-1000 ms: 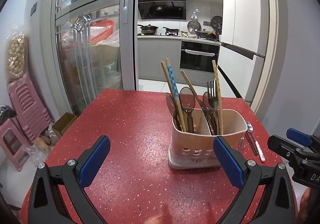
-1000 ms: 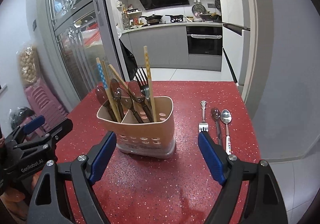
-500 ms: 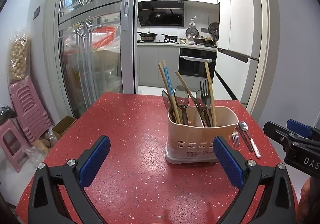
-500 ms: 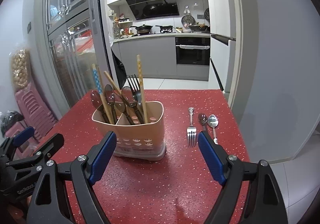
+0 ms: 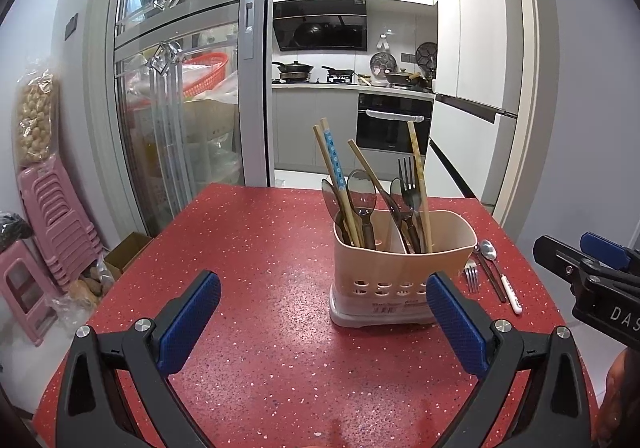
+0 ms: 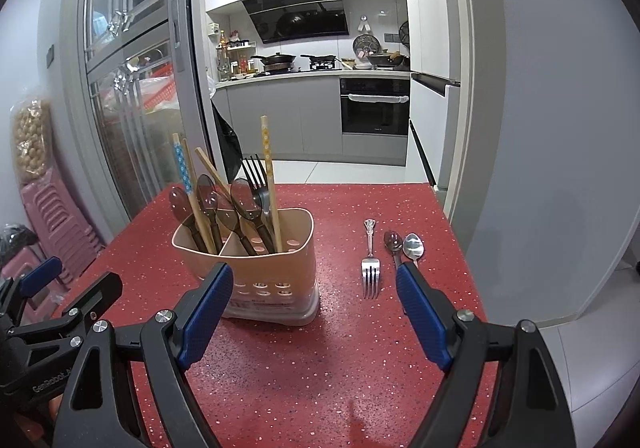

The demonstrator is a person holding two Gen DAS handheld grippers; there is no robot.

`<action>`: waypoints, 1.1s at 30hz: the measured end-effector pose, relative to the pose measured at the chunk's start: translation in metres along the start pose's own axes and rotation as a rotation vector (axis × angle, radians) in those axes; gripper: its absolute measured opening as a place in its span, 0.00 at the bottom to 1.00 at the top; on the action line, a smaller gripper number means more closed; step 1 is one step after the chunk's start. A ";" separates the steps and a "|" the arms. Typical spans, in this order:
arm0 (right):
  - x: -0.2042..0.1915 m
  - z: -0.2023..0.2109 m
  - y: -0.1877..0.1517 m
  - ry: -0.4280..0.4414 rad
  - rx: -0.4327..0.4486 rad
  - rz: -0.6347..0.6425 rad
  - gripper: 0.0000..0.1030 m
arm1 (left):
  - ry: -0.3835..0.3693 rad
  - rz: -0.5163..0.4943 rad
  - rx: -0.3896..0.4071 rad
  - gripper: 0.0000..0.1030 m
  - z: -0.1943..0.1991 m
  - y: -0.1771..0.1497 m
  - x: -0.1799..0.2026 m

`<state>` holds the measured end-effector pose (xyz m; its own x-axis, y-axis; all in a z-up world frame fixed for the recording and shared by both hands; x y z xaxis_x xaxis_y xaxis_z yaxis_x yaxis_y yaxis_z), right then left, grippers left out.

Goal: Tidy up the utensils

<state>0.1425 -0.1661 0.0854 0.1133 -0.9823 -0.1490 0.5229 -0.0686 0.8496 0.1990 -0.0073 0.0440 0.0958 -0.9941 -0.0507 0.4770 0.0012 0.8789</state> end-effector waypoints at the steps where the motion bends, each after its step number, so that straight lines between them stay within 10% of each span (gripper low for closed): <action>1: 0.000 0.000 0.000 0.001 -0.001 0.000 0.83 | 0.000 0.000 0.001 1.00 0.000 0.000 0.000; 33: -0.001 -0.003 0.001 -0.001 -0.004 0.002 0.83 | 0.000 -0.009 -0.011 1.00 -0.005 0.000 0.002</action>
<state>0.1456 -0.1646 0.0844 0.1131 -0.9827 -0.1470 0.5264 -0.0662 0.8477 0.2033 -0.0085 0.0411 0.0913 -0.9941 -0.0585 0.4872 -0.0066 0.8733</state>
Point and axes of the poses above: each gripper's, at about its wrist camera, not at the fingertips, and z roughly against the way its jaws point, x to its right, y to its top, the point moved 8 cm from there along -z, roughly the way its jaws point, and after that the axes turned 11 degrees about y, right-handed, at the moved point
